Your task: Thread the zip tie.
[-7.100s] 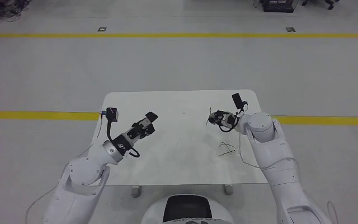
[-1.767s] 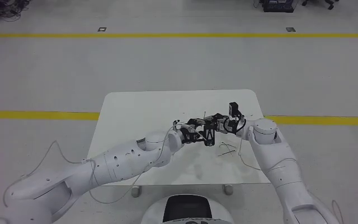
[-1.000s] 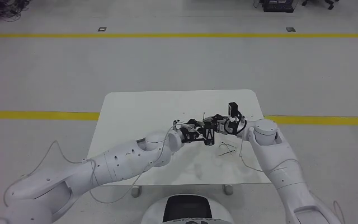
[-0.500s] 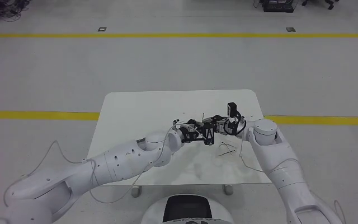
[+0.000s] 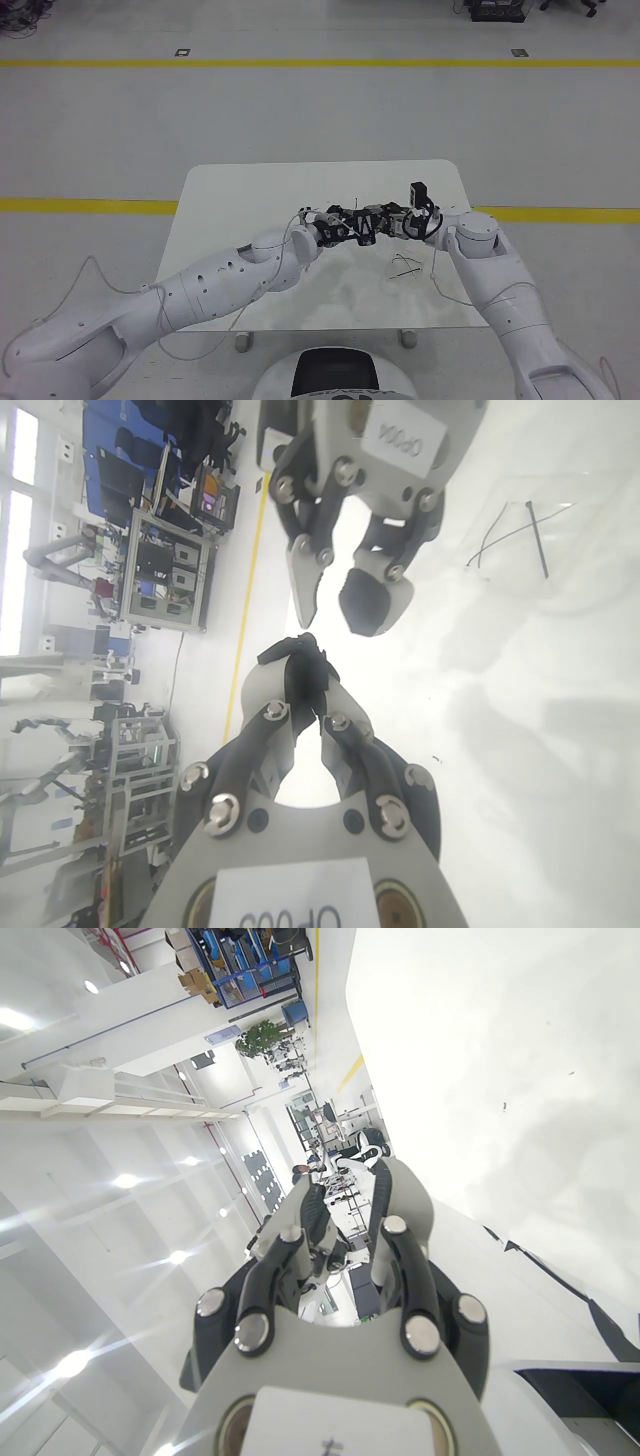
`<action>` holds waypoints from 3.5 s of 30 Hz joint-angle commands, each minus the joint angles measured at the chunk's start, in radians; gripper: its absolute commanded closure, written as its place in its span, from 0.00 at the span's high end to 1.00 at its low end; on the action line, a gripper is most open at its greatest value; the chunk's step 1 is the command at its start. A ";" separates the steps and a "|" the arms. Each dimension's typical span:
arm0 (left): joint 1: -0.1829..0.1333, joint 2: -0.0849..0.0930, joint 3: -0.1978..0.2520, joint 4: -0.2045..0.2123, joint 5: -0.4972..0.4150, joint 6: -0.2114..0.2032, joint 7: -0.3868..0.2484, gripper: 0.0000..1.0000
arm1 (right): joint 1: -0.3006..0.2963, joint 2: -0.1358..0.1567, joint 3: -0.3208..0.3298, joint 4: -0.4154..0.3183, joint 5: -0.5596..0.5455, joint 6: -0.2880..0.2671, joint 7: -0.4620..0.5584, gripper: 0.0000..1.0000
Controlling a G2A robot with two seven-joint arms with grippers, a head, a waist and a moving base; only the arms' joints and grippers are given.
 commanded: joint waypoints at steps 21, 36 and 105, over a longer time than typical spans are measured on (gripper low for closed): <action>0.129 0.088 -0.275 0.014 -0.420 -0.131 0.157 0.00 | -0.041 0.018 0.037 -0.049 -0.006 -0.089 -0.047 1.00; 0.104 0.106 -0.281 0.040 -1.079 -0.272 0.052 0.00 | -0.009 0.042 0.114 0.122 0.186 -0.232 0.273 1.00; 0.286 -0.005 -0.344 0.204 -2.256 -0.236 -0.298 0.00 | -0.043 0.033 -0.005 0.189 0.468 -0.565 0.469 1.00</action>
